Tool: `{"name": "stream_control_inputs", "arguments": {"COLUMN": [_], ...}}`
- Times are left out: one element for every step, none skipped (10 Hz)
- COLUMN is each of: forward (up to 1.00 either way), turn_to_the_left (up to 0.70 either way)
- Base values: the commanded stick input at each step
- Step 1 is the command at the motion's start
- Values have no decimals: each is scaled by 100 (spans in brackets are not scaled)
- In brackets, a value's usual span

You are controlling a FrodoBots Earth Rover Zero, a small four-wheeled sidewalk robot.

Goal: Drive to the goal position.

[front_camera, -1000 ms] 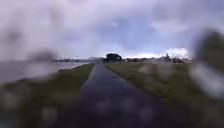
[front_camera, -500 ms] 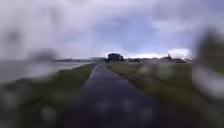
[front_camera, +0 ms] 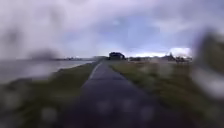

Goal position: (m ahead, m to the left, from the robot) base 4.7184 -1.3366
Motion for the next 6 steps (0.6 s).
{"name": "stream_control_inputs", "arguments": {"forward": [70,70,70,70,70,70], "turn_to_the_left": [0,0,0,0,0,0]}}
